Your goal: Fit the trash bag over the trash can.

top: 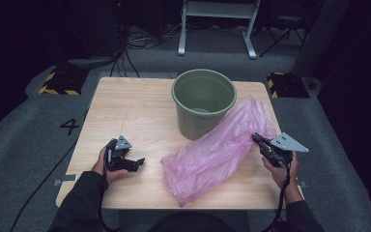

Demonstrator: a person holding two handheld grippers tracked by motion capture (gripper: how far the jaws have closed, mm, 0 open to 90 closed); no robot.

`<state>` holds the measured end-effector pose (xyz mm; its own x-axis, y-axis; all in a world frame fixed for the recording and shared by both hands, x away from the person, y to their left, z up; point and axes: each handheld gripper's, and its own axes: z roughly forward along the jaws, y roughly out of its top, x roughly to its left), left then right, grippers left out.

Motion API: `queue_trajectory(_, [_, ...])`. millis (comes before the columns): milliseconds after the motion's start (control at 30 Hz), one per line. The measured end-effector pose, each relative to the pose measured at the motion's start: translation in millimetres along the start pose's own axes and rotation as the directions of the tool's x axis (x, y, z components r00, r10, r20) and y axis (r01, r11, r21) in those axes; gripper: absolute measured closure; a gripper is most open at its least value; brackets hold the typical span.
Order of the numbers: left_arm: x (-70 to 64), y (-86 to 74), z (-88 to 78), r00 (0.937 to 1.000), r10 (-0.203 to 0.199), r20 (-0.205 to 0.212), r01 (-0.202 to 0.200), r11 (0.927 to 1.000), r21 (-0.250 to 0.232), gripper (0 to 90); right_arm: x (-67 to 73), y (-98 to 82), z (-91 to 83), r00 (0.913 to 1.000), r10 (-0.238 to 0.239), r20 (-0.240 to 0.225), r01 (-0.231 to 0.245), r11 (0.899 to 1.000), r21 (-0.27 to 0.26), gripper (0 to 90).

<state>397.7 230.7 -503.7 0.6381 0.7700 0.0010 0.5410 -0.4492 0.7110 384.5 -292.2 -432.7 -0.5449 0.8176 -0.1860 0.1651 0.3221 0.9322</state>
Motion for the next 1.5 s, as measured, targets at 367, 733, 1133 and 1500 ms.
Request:
queue_trajectory(367, [0.4, 0.8, 0.1, 1.0, -0.001, 0.009, 0.001, 1.0, 0.006, 14.1, 5.7, 18.1, -9.2, 0.9981, -0.061, 0.007, 0.061, 0.995, -0.073, 88.5])
queue_trajectory(733, [-2.3, 13.1, -7.0, 0.9998, -0.001, 0.02, 0.001, 1.0, -0.002, 19.6, 26.4, 44.8, -20.4, 0.9849, -0.173, -0.009, 0.169, 0.972, -0.164, 88.6])
queue_trajectory(1133, [-17.1, 28.4, -24.5, 0.9971, 0.055, 0.053, -0.051, 0.996, -0.073, 20.1, 46.8, 54.4, -37.8, 0.9701, -0.243, -0.007, 0.235, 0.945, -0.226, 88.6])
queue_trajectory(1500, [-12.0, 33.0, -22.5, 0.9962, 0.032, 0.081, -0.025, 0.9961, -0.084, 20.4, 51.9, 68.3, -49.6, 0.9601, -0.279, -0.02, 0.262, 0.921, -0.288, 88.6])
